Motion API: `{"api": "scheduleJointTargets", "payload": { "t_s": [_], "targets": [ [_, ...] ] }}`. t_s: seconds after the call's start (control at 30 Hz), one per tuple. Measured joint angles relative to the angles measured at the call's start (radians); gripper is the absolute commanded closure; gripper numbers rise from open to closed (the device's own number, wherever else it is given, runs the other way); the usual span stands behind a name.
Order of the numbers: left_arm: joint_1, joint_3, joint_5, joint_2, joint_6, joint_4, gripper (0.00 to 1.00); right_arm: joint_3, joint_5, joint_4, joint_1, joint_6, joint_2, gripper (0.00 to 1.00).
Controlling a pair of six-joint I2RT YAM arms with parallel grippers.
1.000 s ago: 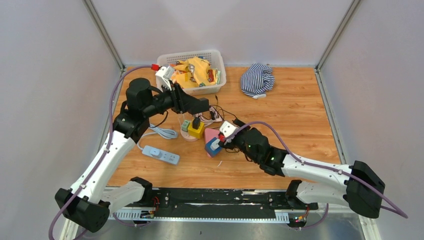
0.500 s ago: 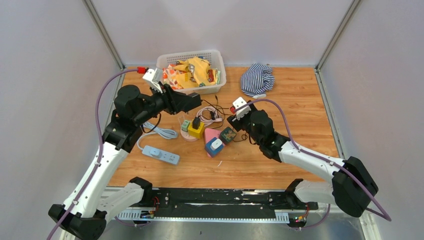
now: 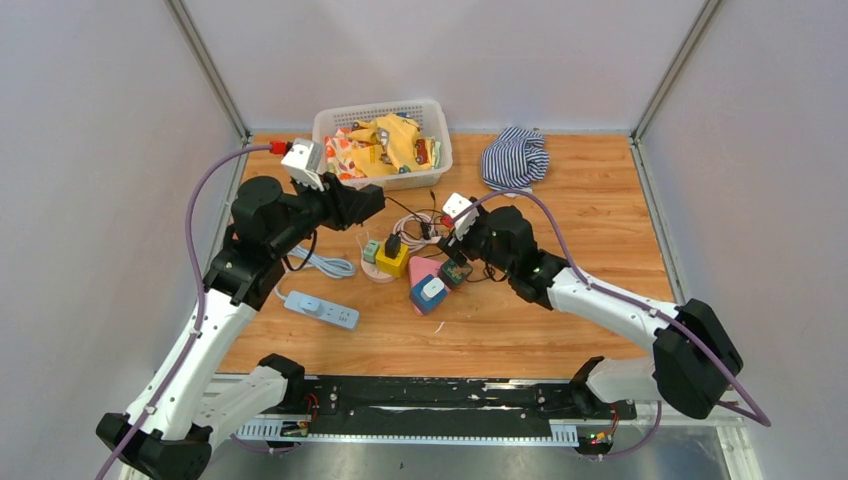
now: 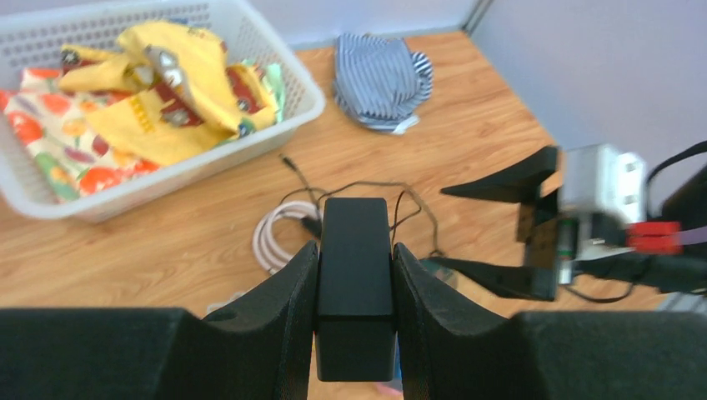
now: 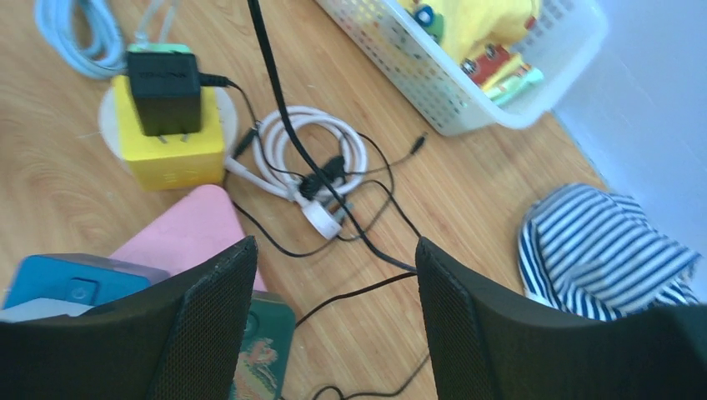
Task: Insert the plug
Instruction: Pick up the plug from the center of the board.
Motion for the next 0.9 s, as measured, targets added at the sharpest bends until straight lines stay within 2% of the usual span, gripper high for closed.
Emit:
{"api": "scheduleJointTargets", "payload": {
  "t_s": [0.17, 0.33, 0.5, 0.57, 0.9],
  "targets": [
    [0.0, -0.087, -0.066, -0.039, 0.03, -0.032, 1.0, 0.041, -0.139, -0.019, 0.0, 0.047, 0.001, 0.31],
    [0.0, -0.126, -0.077, -0.057, -0.018, -0.034, 1.0, 0.14, -0.22, -0.029, 0.002, 0.256, 0.01, 0.3],
    [0.0, -0.127, -0.071, -0.046, -0.084, -0.034, 1.0, 0.256, -0.254, 0.014, 0.024, 0.506, 0.045, 0.22],
    [0.0, -0.127, -0.066, -0.04, -0.106, -0.034, 1.0, 0.258, -0.254, 0.032, 0.045, 0.571, 0.055, 0.02],
    [0.0, -0.127, -0.046, -0.039, -0.167, -0.033, 1.0, 0.323, -0.239, 0.03, 0.153, 0.714, 0.166, 0.01]
  ]
}}
